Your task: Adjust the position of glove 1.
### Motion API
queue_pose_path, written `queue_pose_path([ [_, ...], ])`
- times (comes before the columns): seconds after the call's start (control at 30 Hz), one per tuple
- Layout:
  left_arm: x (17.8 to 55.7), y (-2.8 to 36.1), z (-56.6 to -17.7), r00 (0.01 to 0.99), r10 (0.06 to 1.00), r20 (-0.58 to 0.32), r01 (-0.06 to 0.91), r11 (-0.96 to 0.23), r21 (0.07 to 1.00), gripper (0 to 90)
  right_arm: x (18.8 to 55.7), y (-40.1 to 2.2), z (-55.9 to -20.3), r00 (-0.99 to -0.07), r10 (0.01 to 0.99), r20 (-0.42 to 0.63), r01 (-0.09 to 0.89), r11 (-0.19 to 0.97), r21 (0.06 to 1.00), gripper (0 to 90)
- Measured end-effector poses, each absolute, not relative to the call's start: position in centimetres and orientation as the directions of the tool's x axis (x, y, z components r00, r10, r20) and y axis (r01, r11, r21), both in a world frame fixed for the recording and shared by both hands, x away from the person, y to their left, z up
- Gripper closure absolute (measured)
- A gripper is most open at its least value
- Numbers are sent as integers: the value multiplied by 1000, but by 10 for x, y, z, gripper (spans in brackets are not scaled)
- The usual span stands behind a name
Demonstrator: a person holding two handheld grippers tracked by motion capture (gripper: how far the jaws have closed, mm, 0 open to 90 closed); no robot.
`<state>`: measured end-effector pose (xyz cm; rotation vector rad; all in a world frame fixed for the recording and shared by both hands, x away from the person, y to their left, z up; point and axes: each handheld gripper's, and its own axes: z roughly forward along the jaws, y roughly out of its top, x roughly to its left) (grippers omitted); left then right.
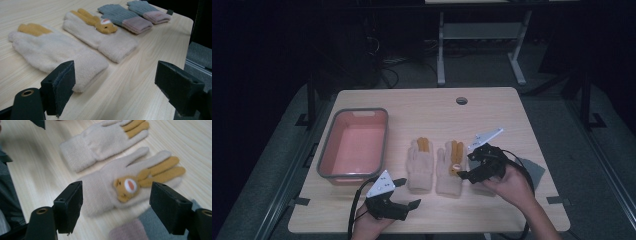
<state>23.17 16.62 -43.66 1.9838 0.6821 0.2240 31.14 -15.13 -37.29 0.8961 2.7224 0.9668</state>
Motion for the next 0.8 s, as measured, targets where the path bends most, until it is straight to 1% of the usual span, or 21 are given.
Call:
queue_pose_path([
  [0.13, 232, 166, -437, 822, 554, -134, 377, -351, 857, 168, 323, -141, -377, -823, 561, 86, 495, 636, 592, 275],
  [0.2, 233, 165, -438, 823, 552, -133, 374, -351, 858, 168, 327, -137, -380, -828, 554, 82, 490, 646, 586, 303],
  [0.27, 233, 165, -438, 825, 549, -133, 374, -356, 856, 168, 332, -134, -383, -822, 564, 84, 503, 648, 571, 306],
  [0.37, 233, 165, -438, 824, 549, -138, 379, -353, 855, 168, 339, -129, -390, -817, 571, 80, 515, 660, 547, 333],
  [0.47, 232, 165, -438, 825, 549, -131, 368, -348, 862, 168, 346, -123, -401, -820, 567, 75, 519, 681, 516, 384],
  [0.5, 232, 165, -437, 825, 550, -130, 366, -345, 864, 168, 349, -119, -409, -818, 570, 78, 529, 692, 491, 401],
  [0.6, 232, 165, -437, 822, 553, -135, 372, -343, 863, 168, 354, -116, -416, -816, 575, 66, 533, 702, 473, 408],
  [0.67, 233, 165, -438, 823, 551, -138, 374, -345, 861, 168, 357, -114, -421, -808, 584, 80, 549, 695, 465, 424],
  [0.8, 233, 165, -437, 824, 549, -138, 373, -345, 861, 168, 358, -110, -431, -798, 599, 63, 561, 702, 438, 462],
])
